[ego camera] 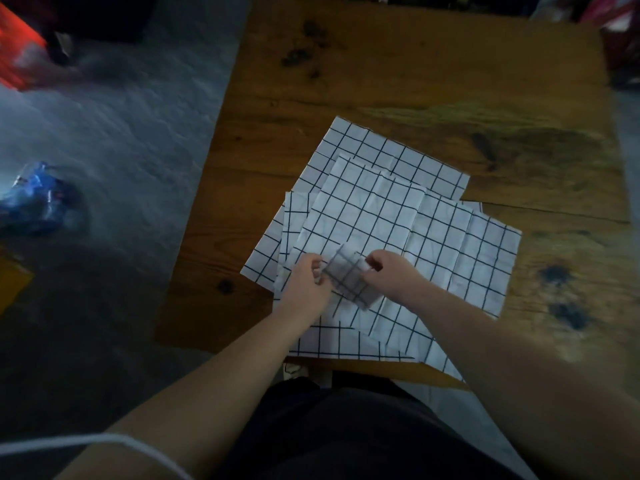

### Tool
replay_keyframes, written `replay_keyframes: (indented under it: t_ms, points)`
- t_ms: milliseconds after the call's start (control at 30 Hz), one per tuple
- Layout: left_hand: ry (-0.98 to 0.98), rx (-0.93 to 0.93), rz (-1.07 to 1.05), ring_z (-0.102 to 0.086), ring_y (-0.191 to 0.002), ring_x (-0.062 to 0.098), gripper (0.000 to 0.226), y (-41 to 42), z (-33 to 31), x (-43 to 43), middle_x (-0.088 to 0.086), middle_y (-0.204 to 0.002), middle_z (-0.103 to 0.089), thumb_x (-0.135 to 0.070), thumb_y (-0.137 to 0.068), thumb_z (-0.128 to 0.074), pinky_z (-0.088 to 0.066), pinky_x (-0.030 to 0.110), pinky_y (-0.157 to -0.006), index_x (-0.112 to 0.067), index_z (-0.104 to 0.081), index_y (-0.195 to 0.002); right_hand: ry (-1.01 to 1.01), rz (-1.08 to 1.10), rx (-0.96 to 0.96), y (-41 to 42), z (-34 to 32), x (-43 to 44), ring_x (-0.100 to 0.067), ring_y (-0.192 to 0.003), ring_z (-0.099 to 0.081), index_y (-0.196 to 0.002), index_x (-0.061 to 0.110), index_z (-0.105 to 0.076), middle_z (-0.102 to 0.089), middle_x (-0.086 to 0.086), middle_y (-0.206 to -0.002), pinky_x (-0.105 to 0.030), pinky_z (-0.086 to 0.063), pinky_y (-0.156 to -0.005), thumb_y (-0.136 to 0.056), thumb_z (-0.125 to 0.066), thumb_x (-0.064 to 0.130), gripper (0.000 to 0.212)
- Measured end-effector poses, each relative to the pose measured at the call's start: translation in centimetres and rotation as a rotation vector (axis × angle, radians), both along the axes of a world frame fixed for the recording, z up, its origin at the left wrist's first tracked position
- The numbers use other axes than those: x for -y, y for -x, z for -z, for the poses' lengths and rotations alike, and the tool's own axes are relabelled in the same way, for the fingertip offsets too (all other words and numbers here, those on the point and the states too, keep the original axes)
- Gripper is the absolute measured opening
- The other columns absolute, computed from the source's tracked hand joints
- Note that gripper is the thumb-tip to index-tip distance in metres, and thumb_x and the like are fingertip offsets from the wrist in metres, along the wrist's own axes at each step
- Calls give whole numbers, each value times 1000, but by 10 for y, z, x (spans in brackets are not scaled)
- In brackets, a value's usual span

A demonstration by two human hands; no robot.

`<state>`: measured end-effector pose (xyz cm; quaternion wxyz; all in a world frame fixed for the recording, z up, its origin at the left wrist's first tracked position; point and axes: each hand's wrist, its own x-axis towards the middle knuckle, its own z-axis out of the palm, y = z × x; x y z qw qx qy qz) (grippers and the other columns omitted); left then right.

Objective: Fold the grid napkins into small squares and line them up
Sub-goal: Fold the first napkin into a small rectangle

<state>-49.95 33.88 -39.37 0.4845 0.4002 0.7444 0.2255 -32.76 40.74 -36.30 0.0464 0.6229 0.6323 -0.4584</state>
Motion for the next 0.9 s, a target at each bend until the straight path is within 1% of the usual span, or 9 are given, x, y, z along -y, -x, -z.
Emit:
replay_keyframes:
  t_ms: [100,200,267,367,433,567,667,833,900]
  points:
    - [19,82,-28,-58,-108,11,37,13,-11,11,-5,-124,-57,-28,-101,-57,-49,26,-81,-23,-46,-136,-20,193,-97,6,-12,29,-19,-77,-55,-100,14,-60,-60,-3,-88,-32,-47,-66,-97,-63,25,12]
    - [82,289,-51,-64,-108,20,36,23,-31,27,3,-121,-62,-31,-105,-51,-58,42,-91,-13,-50,-136,-1,406,-235,15,-28,59,-26,-93,-66,-110,15,-64,-68,-8,-102,-43,-60,-82,-97,-65,29,20]
    - [77,411,-10,-69,-103,20,29,28,-50,40,5,-115,-67,-32,-106,-48,-60,41,-89,-14,-59,-126,7,537,-363,23,-43,78,-29,-95,-69,-103,15,-65,-71,-12,-104,-47,-61,-86,-98,-64,22,9]
    - [-33,405,50,-71,-98,16,24,34,-75,56,5,-113,-72,-30,-106,-49,-61,37,-86,-17,-65,-116,41,658,-548,31,-63,99,-29,-100,-70,-106,10,-65,-69,-16,-111,-46,-61,-87,-98,-64,17,10]
    - [-90,404,35,-71,-96,14,22,38,-92,63,3,-111,-72,-27,-106,-49,-61,34,-83,-17,-66,-116,44,665,-584,34,-77,108,-30,-102,-69,-107,9,-65,-67,-16,-113,-45,-61,-88,-98,-65,19,13]
    - [-170,420,-51,-71,-101,19,22,46,-123,80,2,-112,-72,-25,-106,-49,-62,40,-84,-19,-66,-119,44,612,-673,38,-103,120,-28,-99,-66,-105,7,-66,-63,-14,-109,-40,-62,-84,-101,-60,20,15]
    - [-223,367,-90,-69,-102,15,21,56,-141,95,-1,-112,-71,-25,-106,-49,-59,32,-81,-22,-66,-118,18,535,-696,42,-115,125,-27,-96,-67,-100,7,-65,-65,-12,-104,-37,-62,-81,-101,-59,18,13]
    - [-301,262,-241,-70,-96,8,18,74,-155,126,-7,-107,-74,-30,-104,-53,-58,25,-77,-28,-68,-114,11,389,-695,65,-119,133,-28,-95,-68,-92,11,-65,-68,-12,-100,-32,-60,-76,-100,-61,19,12]
    - [-339,215,-324,-70,-95,7,16,82,-157,142,-7,-106,-74,-31,-103,-55,-60,30,-81,-31,-69,-111,9,309,-692,79,-122,137,-25,-93,-69,-95,12,-65,-69,-10,-100,-27,-57,-72,-100,-62,20,11]
